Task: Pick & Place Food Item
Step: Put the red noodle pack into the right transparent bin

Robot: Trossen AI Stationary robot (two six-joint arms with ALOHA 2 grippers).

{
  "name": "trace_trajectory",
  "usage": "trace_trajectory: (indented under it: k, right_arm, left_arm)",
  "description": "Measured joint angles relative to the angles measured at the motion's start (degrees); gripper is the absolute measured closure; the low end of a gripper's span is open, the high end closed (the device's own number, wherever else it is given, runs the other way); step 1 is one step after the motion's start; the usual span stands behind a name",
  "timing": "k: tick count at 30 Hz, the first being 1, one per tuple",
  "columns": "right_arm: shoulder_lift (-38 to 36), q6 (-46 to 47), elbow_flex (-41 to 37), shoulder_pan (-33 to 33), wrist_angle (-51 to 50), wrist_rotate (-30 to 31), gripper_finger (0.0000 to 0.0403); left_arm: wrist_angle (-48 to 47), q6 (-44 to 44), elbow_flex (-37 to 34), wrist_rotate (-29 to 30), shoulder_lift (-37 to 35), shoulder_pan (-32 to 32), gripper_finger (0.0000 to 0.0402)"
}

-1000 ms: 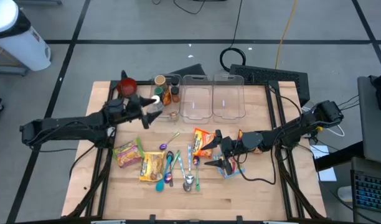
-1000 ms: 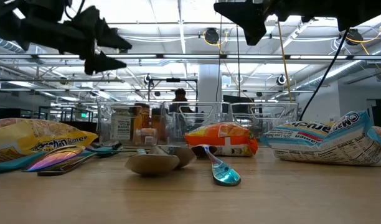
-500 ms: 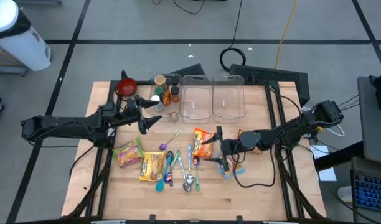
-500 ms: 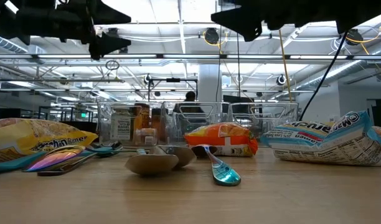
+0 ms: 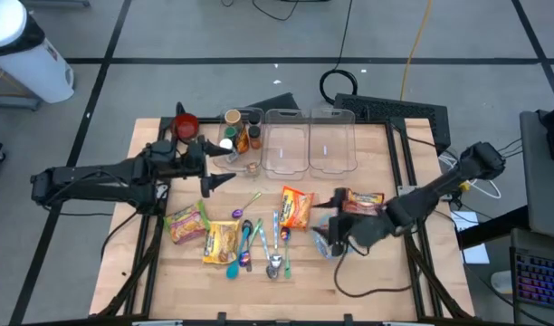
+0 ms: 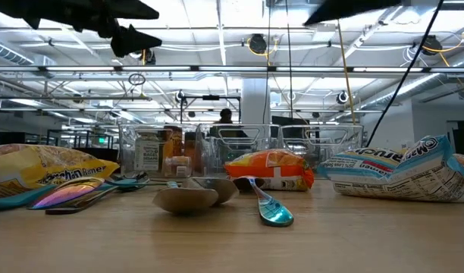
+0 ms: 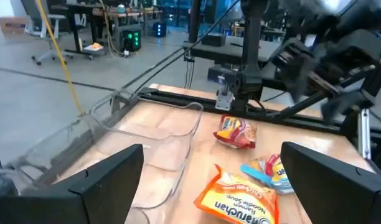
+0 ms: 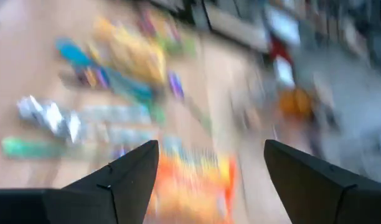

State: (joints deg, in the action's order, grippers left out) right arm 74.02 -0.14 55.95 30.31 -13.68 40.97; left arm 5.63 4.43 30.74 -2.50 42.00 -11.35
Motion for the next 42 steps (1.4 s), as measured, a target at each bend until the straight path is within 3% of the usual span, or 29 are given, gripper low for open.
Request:
trace_trajectory:
  k: [5,8,10,17,26,29,42]
  right_arm:
    - [-0.1,35.3,5.3,-0.6,-31.8,-3.3,0.0120]
    - [0.0,43.9,1.3,-2.3,-41.8,-5.8,0.0120]
    - [-0.4,46.5,-1.8,-4.1,-43.4,-8.5,0.0120]
    - [-0.8,44.1,-10.1,-14.1,-39.8,-21.1,0.0120]
    - [-0.8,36.7,-11.8,-21.8,-38.4,-24.0,0.0140]
    - [-0.8,35.2,-11.8,-22.1,-37.0,-26.3,0.0177]
    - [-0.8,33.5,-11.8,-22.1,-36.7,-26.4,0.0380]
  left_arm:
    - [2.9,-8.5,0.5,0.0,0.0,0.0,0.0014]
    - [4.9,-13.3,0.5,0.0,0.0,-0.2,0.0014]
    - [5.6,-15.2,0.5,0.1,0.0,-0.2,0.0014]
    - [9.4,-18.2,0.5,1.6,0.0,-0.2,0.0014]
    - [10.9,-18.6,0.5,1.5,0.0,-0.2,0.0014]
    - [10.9,-18.5,0.5,1.5,0.0,-0.2,0.0014]
    - [10.9,-14.5,0.5,1.5,0.0,-0.2,0.0014]
